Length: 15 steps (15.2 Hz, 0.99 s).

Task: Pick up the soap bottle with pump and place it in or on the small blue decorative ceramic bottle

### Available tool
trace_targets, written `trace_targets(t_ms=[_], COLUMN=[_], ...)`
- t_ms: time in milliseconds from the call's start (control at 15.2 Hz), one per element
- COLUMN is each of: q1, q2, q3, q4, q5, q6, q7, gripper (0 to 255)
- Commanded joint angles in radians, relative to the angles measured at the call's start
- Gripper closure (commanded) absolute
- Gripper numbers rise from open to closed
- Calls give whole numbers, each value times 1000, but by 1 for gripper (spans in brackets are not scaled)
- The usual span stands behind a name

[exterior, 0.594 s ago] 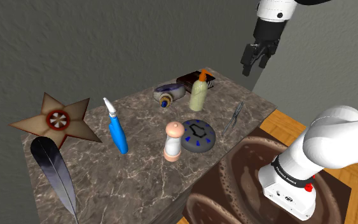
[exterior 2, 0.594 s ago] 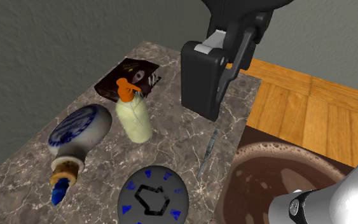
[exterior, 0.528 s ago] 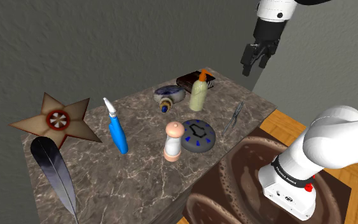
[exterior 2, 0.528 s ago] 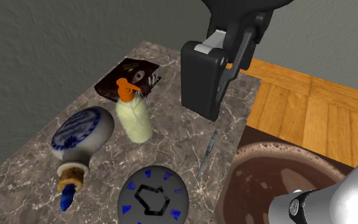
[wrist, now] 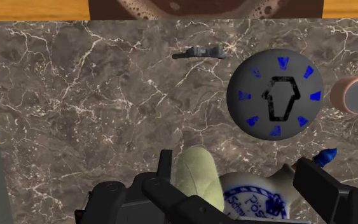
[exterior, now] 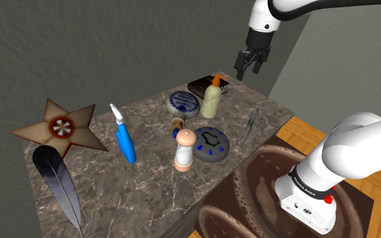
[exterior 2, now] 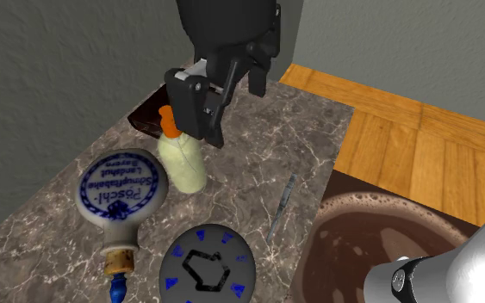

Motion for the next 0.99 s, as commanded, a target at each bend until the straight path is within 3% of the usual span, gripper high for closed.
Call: trace_targets(t_ms=[0,594,924], q1=[-2,-2,-1], q2=[66,392,430], q3=[-11,-48,-49], q4=[19,179,156], q5=[2,38,42], q6=[61,278,341], q7=[-16,-92,-96], gripper=[0,0,0])
